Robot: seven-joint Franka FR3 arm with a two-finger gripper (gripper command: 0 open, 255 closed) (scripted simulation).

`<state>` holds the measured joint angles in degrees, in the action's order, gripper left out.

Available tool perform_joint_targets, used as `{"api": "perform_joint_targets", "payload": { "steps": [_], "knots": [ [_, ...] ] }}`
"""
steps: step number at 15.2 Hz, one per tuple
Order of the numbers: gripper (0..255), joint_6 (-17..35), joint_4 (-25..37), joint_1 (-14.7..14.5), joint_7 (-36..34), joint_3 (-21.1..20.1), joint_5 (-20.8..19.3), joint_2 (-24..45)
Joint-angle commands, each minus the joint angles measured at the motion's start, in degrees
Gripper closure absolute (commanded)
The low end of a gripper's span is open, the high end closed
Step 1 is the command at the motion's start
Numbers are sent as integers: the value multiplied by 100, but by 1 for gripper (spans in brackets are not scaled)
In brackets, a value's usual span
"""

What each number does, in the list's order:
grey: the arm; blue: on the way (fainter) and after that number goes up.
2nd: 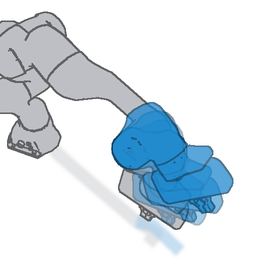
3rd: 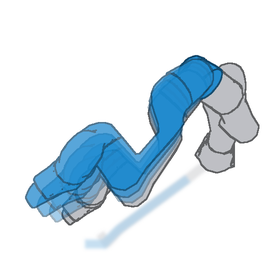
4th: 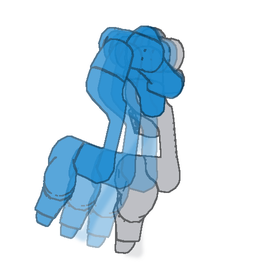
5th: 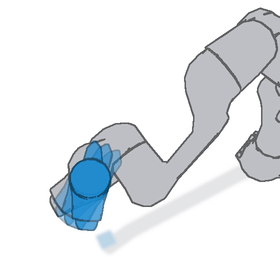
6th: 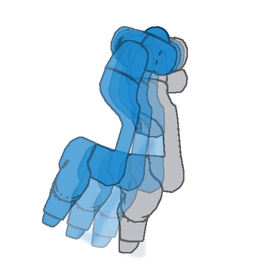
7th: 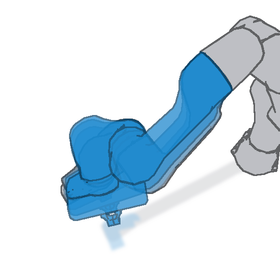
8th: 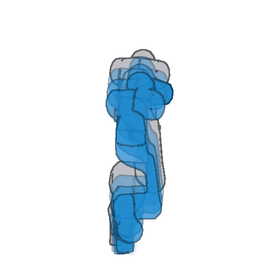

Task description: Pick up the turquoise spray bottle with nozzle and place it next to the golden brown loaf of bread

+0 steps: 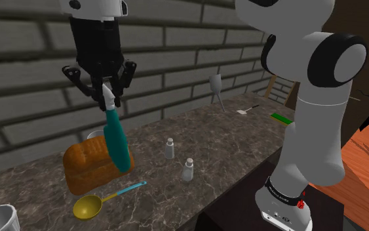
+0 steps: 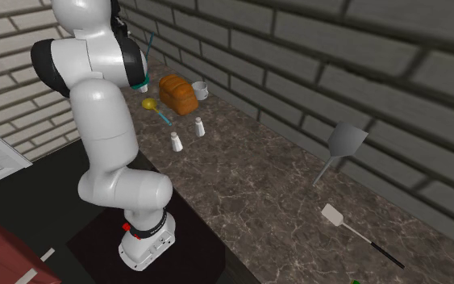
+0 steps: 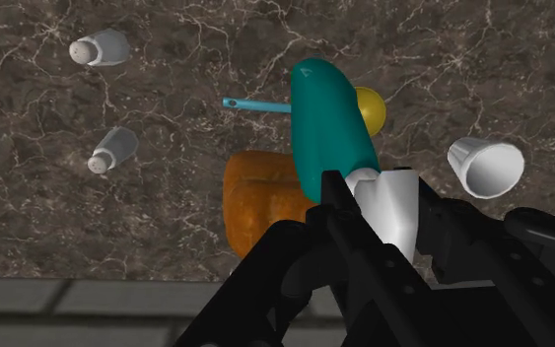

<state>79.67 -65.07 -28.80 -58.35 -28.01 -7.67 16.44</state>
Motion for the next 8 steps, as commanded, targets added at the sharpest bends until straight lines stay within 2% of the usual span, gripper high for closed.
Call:
{"api": "perform_joint_targets", "payload": {
  "steps": [1, 8],
  "knots": [
    [255, 123, -105, -32, -63, -12, -10, 18],
    [255, 814, -1067, 134, -13, 6, 139, -278]
  ]
}}
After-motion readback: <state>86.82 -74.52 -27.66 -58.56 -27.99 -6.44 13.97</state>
